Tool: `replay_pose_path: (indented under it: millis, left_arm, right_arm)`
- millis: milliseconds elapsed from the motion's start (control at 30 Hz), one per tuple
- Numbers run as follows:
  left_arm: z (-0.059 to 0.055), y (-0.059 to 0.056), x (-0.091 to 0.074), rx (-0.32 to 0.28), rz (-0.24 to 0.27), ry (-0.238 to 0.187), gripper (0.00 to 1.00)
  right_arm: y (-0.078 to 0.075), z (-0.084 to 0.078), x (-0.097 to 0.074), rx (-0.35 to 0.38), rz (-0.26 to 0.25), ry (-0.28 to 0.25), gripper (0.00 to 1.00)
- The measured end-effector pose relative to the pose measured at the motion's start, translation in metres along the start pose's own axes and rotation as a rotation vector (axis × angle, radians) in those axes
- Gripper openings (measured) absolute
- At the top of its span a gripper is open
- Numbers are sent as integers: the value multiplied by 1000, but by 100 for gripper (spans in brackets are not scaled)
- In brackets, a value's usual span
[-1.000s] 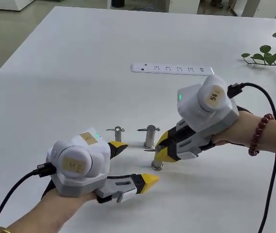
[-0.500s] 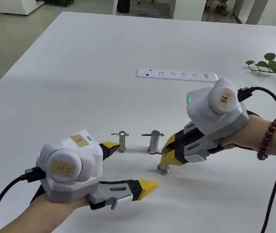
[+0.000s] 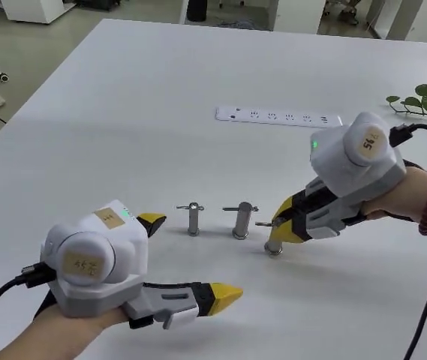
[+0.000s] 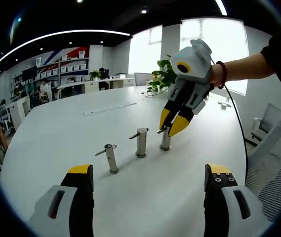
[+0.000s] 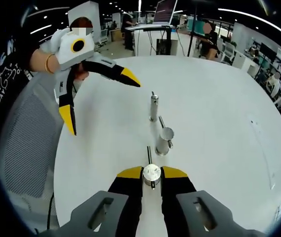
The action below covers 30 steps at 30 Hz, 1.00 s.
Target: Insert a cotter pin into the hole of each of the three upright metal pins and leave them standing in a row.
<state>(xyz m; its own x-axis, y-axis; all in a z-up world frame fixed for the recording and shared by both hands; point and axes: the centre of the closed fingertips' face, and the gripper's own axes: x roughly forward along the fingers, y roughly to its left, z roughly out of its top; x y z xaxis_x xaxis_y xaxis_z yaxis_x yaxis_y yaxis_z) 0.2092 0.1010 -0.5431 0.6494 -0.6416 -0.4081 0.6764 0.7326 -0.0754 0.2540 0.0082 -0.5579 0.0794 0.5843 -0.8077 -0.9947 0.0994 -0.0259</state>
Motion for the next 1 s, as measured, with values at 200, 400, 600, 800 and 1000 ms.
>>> replay_pose_path:
  millis: [200, 400, 600, 800, 1000]
  left_arm:
    - [3, 2, -3, 9, 9, -13, 99]
    - [2, 5, -4, 14, 28, -16, 99]
    - [2, 8, -5, 13, 41, -22, 99]
    - [3, 10, -6, 13, 45, -32, 98]
    - [0, 10, -6, 18, 40, -21, 98]
  right_arm:
    - [-7, -6, -4, 13, -22, 10, 8]
    - [-12, -9, -5, 12, -22, 17, 8]
    - [-16, -10, -3, 16, -14, 16, 8]
    - [-20, -11, -1, 21, -9, 19, 8]
    - [-23, -13, 0, -7, 14, 27, 8]
